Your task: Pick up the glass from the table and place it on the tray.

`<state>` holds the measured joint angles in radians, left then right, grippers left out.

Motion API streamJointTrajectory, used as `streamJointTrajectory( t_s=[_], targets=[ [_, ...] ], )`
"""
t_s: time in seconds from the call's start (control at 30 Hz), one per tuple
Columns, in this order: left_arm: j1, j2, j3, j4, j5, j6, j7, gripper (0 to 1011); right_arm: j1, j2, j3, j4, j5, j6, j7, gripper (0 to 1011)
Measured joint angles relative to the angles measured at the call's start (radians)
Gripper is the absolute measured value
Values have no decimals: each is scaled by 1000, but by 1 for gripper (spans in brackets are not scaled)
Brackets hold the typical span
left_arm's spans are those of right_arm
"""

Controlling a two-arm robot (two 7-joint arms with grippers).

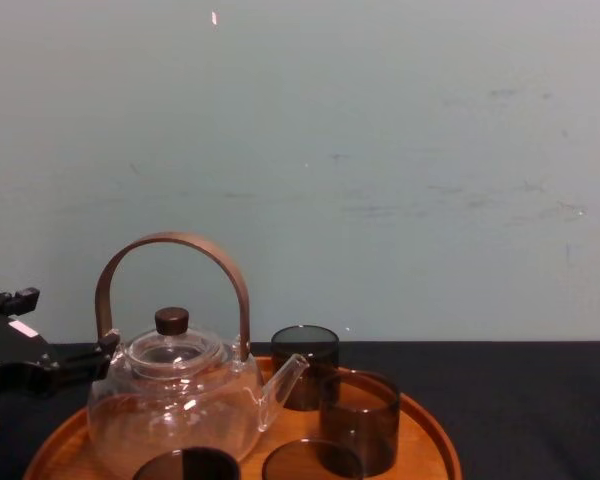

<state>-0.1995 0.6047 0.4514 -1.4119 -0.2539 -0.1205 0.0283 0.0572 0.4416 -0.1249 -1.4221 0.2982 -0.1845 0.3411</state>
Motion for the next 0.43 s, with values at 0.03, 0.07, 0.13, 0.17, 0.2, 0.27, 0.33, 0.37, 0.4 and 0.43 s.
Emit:
streamJointTrajectory(
  t_s=[0.03, 0.07, 0.13, 0.17, 0.2, 0.27, 0.33, 0.37, 0.4, 0.43],
  targets=[
    [0, 0, 0, 0, 0, 0, 0, 1009, 0, 0, 0, 0, 0, 0, 0, 1002],
    [0, 0, 0, 0, 0, 0, 0, 1010, 0, 0, -1, 0, 0, 0, 1, 1002],
    [0, 0, 0, 0, 0, 0, 0, 1010, 1, 1, -1, -1, 1, 0, 2, 1002],
    [0, 0, 0, 0, 0, 0, 0, 1010, 1, 1, -1, -1, 1, 0, 2, 1002],
    [0, 0, 0, 0, 0, 0, 0, 1010, 1, 1, -2, -1, 1, 0, 3, 1002],
    [0, 0, 0, 0, 0, 0, 0, 1010, 2, 2, -2, -2, 2, 0, 4, 1002],
    [0, 0, 0, 0, 0, 0, 0, 1010, 2, 2, -2, -2, 2, 1, 4, 1002],
    [0, 0, 0, 0, 0, 0, 0, 1009, 2, 2, -2, -2, 2, 1, 5, 1002],
    [0, 0, 0, 0, 0, 0, 0, 1009, 2, 2, -3, -2, 3, 1, 5, 1002],
    [0, 0, 0, 0, 0, 0, 0, 1009, 2, 2, -3, -2, 3, 1, 5, 1002]
  ],
)
